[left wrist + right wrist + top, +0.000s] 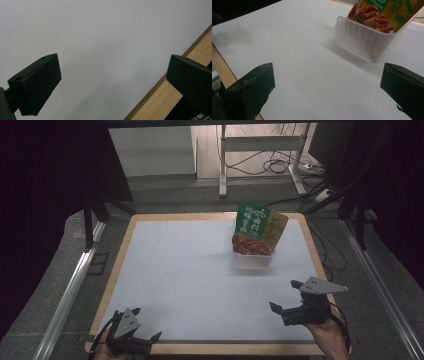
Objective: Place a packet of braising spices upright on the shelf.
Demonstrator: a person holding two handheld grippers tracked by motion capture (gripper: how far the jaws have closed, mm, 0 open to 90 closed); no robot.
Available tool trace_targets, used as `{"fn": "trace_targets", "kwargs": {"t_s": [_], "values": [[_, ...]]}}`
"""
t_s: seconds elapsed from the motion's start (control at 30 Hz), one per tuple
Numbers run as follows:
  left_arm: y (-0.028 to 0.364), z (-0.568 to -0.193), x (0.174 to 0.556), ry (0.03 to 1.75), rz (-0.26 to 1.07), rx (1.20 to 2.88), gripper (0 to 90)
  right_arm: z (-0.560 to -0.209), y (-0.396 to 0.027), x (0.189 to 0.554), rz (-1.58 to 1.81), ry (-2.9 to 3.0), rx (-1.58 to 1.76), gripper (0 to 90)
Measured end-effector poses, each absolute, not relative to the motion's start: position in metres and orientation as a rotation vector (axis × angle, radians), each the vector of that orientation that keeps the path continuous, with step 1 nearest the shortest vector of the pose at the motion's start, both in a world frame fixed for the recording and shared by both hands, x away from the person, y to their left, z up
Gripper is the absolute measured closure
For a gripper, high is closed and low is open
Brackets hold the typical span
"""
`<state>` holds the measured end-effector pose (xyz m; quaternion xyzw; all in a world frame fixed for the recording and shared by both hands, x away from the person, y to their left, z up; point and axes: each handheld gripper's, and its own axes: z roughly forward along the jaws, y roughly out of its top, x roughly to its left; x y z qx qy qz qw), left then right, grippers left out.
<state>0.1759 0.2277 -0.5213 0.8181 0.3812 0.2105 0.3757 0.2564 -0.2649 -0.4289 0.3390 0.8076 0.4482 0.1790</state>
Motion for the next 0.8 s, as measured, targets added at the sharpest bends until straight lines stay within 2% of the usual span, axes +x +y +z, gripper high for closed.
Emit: {"fn": "trace_targets", "kwargs": {"t_s": [0.27,0.8], "values": [[0.234,-0.521,0.177,1.012,0.516,2.037,0.0,-0.440,-0.266,0.246,1.276,2.283,0.969,0.0],[0.235,-0.521,0.177,1.017,0.511,2.029,0.0,-0.474,-0.270,0.231,1.223,2.309,0.981,0.0]]}}
